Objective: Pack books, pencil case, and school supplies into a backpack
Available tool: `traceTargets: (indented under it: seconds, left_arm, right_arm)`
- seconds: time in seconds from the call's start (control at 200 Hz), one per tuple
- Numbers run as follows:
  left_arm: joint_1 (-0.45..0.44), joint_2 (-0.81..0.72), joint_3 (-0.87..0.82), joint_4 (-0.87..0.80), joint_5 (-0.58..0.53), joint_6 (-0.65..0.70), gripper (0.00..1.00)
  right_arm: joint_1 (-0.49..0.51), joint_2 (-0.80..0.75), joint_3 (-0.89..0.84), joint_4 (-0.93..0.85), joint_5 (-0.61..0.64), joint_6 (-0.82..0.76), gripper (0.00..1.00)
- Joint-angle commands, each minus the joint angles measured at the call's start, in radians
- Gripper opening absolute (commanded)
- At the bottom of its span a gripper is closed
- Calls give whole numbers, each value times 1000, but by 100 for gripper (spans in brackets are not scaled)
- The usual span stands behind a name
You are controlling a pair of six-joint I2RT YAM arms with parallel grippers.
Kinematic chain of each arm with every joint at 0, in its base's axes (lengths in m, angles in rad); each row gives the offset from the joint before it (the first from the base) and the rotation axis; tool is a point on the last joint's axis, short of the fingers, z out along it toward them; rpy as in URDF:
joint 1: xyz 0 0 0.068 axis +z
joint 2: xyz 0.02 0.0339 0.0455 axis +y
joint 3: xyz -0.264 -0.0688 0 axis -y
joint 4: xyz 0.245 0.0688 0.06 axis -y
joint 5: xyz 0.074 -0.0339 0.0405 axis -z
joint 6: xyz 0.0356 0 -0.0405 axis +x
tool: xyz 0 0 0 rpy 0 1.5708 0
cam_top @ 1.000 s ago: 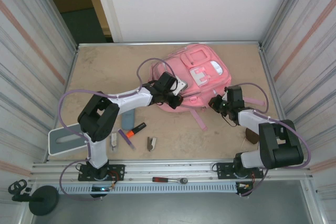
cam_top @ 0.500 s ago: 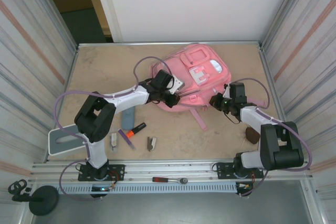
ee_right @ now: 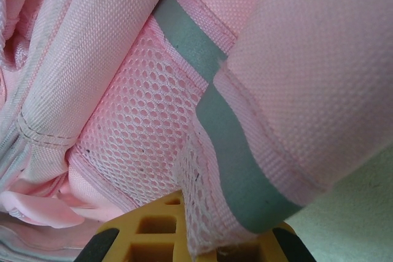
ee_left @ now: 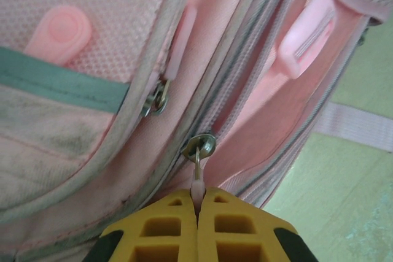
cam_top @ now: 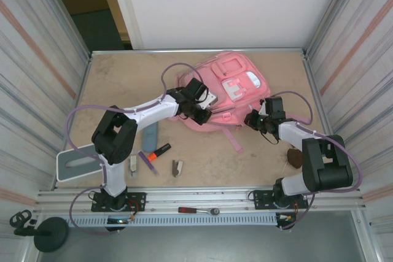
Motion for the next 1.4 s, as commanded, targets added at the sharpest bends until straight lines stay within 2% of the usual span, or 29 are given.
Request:
traceTargets:
  seconds: [0.0, 0.421, 0.611, 0.656, 0.832, 1.042, 1.137, 1.247, 1.393]
  left_arm:
    - [56, -46, -8, -127, -176, 8, 0]
    - [80, -59, 12, -203, -274, 42, 0]
    - [86, -106, -2, -124, -77, 44, 0]
    - [73, -107, 14, -121, -61, 52, 0]
    - [-17, -48, 167, -229, -171, 117, 0]
    - [-23, -50, 223, -299, -340, 116, 0]
    - [-9, -45, 223, -322, -381, 118, 0]
    - [8, -38, 204, -327, -316, 111, 0]
    - [15, -40, 133, -251, -207, 97, 0]
  right_arm:
    - [-49, -25, 7, -68, 130, -38, 0]
    - [-60, -23, 45, -103, 169, -50, 0]
    - [-37, -14, 36, -51, 120, -48, 0]
    - [-23, -10, 36, -43, 118, -48, 0]
    - [10, 4, 49, -38, 125, -50, 0]
    - [9, -4, 40, -51, 143, -54, 0]
    - [5, -5, 37, -56, 152, -56, 0]
    - [2, -5, 36, -55, 149, -54, 0]
    - [-1, -3, 37, -55, 152, -54, 0]
